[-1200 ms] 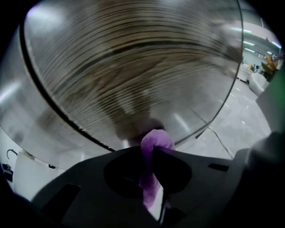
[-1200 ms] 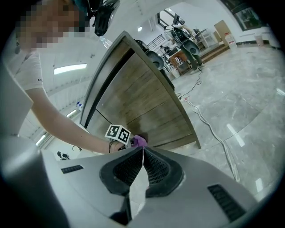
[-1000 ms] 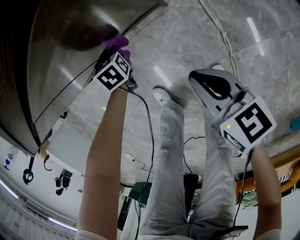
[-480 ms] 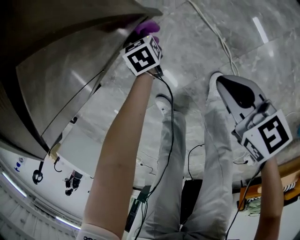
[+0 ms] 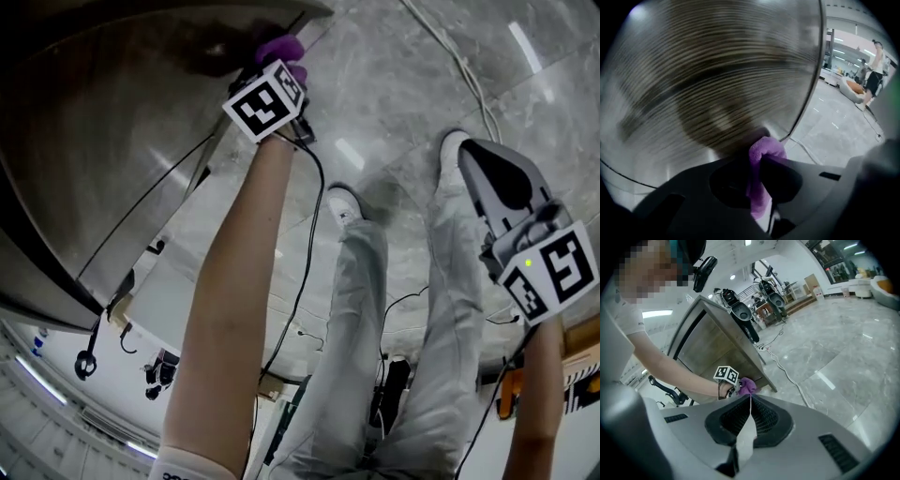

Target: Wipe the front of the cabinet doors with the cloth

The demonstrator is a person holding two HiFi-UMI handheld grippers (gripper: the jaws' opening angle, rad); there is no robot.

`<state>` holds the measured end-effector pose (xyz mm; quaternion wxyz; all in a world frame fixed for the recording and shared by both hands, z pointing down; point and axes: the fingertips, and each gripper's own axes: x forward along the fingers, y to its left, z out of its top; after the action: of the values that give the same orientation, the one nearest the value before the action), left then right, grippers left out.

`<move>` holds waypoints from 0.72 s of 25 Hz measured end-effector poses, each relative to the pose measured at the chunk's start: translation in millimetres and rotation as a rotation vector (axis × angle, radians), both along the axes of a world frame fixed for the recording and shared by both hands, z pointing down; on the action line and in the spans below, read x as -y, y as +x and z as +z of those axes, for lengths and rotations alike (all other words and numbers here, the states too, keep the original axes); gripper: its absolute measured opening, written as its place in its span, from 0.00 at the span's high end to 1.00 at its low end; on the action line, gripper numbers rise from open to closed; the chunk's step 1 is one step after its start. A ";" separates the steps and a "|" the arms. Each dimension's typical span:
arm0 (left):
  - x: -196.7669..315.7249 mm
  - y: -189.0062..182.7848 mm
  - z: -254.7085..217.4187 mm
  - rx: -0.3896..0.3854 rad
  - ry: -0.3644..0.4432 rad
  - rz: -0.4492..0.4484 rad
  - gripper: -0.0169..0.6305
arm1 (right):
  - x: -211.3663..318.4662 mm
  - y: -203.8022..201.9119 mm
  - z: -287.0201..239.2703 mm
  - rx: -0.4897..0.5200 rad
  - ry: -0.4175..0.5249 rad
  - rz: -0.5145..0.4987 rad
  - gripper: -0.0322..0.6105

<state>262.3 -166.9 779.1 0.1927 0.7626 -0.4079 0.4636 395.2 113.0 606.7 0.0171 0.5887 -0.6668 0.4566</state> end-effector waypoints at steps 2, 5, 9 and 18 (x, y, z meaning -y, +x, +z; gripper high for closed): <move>3.6 -32.4 0.7 0.027 0.000 -0.012 0.90 | 5.8 -15.6 -0.5 -0.005 0.011 -0.006 0.91; 8.9 -78.2 1.6 0.055 0.000 -0.028 0.90 | 15.9 -39.8 -0.9 -0.005 0.027 -0.004 0.91; 16.3 -131.5 1.7 0.071 -0.002 -0.077 0.90 | 27.2 -74.1 -2.7 -0.005 0.042 -0.018 0.91; 26.1 -217.3 1.5 0.081 -0.024 -0.182 0.90 | 29.6 -126.5 -8.8 -0.045 0.047 -0.065 0.91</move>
<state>45.0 -193.0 780.7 0.2262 0.7007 -0.4775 0.4795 268.7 83.4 597.9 0.0328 0.5770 -0.6957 0.4267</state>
